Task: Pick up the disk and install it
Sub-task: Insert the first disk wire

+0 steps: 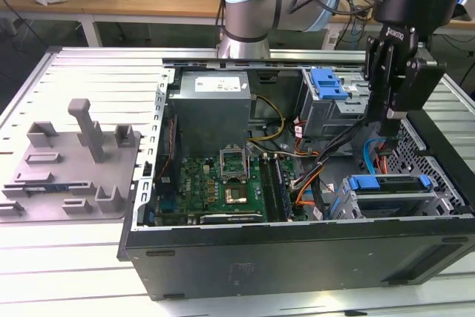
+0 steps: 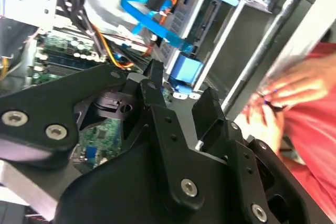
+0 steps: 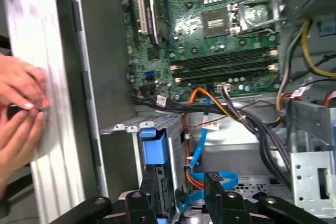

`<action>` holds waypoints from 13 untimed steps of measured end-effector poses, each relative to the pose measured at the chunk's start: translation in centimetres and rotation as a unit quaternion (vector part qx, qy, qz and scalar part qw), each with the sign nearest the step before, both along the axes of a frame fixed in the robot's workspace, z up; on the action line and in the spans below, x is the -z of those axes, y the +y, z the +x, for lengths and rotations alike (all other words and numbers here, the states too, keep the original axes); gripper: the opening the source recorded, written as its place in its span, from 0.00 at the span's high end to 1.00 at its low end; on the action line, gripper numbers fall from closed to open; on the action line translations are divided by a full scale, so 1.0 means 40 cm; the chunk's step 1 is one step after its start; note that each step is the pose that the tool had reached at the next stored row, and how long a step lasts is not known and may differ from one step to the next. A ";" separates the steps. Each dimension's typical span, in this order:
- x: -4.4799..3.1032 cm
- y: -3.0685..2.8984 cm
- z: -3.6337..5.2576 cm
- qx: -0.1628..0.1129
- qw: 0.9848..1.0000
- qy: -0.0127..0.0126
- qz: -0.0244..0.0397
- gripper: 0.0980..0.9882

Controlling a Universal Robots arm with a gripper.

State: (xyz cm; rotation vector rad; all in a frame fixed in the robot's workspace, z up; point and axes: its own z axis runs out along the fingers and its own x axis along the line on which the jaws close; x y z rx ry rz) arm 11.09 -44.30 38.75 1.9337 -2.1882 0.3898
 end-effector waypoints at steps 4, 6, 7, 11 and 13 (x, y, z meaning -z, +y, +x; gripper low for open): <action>0.003 0.043 0.015 0.000 0.999 0.001 -0.037 0.55; 0.005 0.066 0.031 0.000 0.999 0.002 -0.042 0.55; 0.007 0.071 0.042 0.000 0.999 0.004 -0.042 0.55; 0.015 0.085 0.087 -0.001 0.999 0.015 -0.045 0.55; 0.020 0.088 0.117 -0.001 0.999 0.018 -0.048 0.55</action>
